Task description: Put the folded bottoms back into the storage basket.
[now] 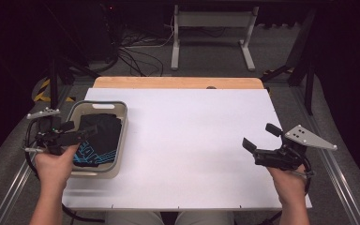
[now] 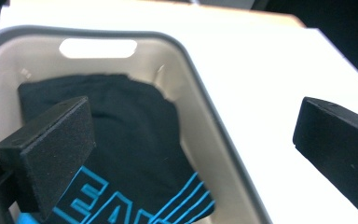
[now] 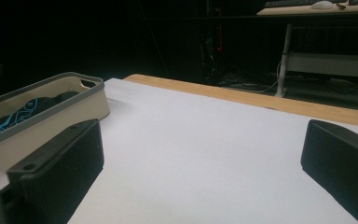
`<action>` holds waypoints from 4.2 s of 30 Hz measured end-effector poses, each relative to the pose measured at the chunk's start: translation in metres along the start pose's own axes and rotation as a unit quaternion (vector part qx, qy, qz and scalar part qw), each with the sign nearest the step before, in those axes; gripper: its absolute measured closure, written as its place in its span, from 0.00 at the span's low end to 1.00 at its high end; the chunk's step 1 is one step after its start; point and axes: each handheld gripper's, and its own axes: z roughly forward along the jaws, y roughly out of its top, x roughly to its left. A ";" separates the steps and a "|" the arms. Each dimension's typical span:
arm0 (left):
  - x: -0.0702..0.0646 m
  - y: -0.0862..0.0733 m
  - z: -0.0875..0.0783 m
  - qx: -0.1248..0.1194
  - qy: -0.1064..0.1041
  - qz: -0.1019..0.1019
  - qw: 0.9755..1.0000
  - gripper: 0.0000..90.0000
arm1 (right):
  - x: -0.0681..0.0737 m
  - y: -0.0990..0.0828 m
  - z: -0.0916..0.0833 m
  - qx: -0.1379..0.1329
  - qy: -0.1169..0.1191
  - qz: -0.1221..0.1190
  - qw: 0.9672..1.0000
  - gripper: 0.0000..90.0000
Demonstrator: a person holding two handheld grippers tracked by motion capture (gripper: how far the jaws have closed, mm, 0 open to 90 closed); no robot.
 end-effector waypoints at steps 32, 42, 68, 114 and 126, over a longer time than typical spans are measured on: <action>-0.030 -0.038 -0.002 -0.125 -0.063 0.070 0.988 0.00 | 0.003 -0.009 0.010 0.004 -0.005 -0.025 1.000 0.00; -0.026 -0.046 0.011 -0.112 -0.073 0.068 0.989 0.00 | 0.006 -0.013 0.018 0.010 -0.007 -0.024 1.000 0.00; -0.023 -0.046 0.013 -0.105 -0.078 0.071 0.989 0.00 | 0.005 -0.013 0.016 0.006 -0.014 -0.016 1.000 0.00; -0.019 -0.053 0.018 -0.095 -0.078 0.061 0.991 0.00 | 0.005 -0.015 0.017 -0.003 -0.010 -0.020 1.000 0.00; -0.019 -0.053 0.017 -0.096 -0.082 0.058 0.990 0.00 | 0.006 -0.015 0.018 -0.001 -0.008 -0.023 1.000 0.00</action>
